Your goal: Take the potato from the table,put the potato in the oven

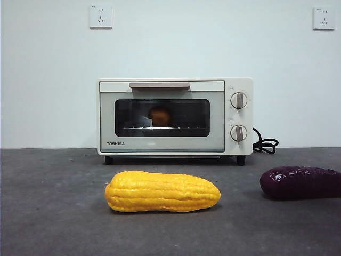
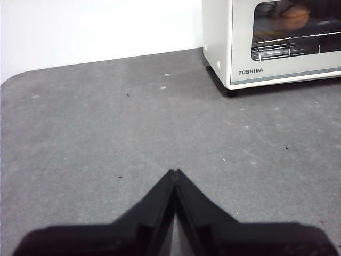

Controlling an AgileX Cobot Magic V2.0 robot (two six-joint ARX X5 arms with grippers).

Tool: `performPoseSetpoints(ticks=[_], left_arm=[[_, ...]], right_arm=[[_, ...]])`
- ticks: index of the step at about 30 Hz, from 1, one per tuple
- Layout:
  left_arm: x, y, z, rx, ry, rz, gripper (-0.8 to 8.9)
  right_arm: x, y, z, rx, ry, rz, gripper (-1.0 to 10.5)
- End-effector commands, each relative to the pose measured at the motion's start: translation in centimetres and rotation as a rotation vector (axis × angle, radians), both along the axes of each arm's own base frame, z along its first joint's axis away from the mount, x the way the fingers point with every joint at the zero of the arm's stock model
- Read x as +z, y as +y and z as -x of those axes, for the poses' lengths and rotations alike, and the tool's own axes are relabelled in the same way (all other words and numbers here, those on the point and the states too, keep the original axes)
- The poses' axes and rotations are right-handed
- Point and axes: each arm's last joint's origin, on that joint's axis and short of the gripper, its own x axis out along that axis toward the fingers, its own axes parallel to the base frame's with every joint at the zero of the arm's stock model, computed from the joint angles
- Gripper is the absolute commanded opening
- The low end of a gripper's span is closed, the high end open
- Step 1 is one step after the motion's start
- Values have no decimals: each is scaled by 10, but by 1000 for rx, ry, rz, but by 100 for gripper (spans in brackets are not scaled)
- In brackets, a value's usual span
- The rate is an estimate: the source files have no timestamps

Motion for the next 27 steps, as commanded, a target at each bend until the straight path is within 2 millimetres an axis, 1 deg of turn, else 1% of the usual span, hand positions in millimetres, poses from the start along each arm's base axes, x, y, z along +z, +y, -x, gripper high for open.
performPoseSetpoints(ticks=[1, 5, 9, 27], left_arm=[[-2, 0, -1, -1, 0, 10, -4], [-2, 0, -1, -1, 2, 10, -4], [-3, 0, -1, -1, 6, 10, -4], [-3, 0, -1, -1, 6, 10, -4]], right_arm=[[-10, 0, -1, -5, 47, -16, 1], [-15, 0, 0, -6, 105, -13, 1], [-15, -1, 0, -14, 105, 56, 1], [-15, -1, 0, -14, 105, 56, 1]])
